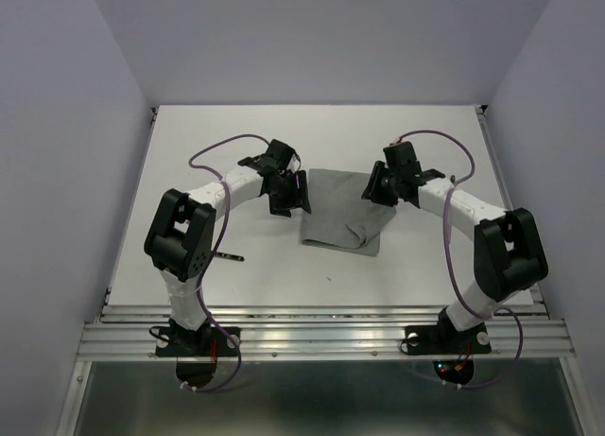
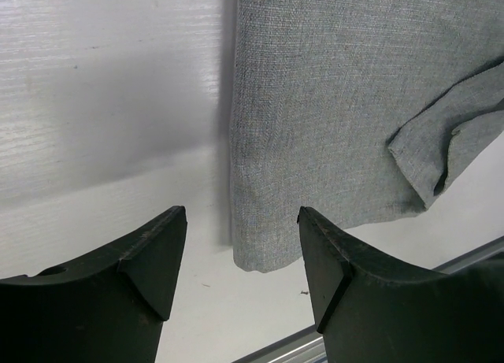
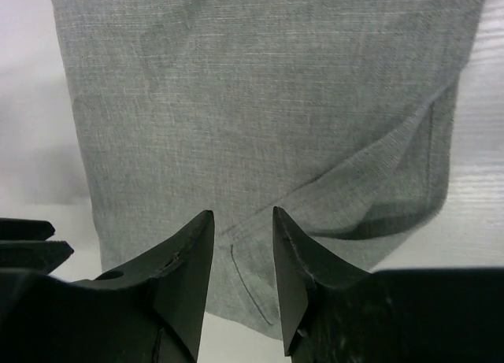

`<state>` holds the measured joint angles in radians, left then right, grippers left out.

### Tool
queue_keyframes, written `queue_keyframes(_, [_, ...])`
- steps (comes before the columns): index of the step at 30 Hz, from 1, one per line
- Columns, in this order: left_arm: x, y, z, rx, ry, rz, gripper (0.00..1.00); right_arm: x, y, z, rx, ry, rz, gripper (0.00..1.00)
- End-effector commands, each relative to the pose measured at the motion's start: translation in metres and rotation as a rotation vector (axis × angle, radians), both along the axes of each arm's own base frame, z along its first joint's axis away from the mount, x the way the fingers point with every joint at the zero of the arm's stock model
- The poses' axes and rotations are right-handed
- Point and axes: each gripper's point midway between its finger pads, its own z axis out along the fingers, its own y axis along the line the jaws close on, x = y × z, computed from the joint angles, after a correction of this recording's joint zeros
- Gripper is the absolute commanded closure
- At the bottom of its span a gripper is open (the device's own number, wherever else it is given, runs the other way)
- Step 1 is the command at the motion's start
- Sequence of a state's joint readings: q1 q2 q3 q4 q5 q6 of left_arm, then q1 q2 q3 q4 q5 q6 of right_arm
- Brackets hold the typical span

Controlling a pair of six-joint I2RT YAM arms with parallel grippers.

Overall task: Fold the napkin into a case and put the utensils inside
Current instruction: Fold the rectangle-folded napkin at the center of the board.

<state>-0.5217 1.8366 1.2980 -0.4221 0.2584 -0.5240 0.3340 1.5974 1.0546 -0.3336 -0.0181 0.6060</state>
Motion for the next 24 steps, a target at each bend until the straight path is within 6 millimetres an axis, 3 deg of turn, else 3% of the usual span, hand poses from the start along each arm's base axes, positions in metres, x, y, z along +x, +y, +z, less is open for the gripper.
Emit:
queue_keyframes(1, [0.013,-0.008,0.036,-0.049,-0.094,-0.024,0.3,0.015,0.011,0.006,-0.05,-0.029,0.008,0.58])
queue_keyframes(9, [-0.001,-0.009,0.01,-0.054,-0.025,-0.052,0.3,-0.007,0.046,-0.014,-0.215,0.021,0.141,0.51])
queue_keyframes(19, [-0.012,-0.017,-0.003,-0.055,0.015,-0.093,0.34,-0.031,0.022,-0.011,-0.415,0.017,0.128,0.33])
queue_keyframes(24, [-0.018,-0.02,-0.017,-0.038,0.045,-0.099,0.4,-0.039,0.029,-0.02,-0.483,0.032,0.183,0.3])
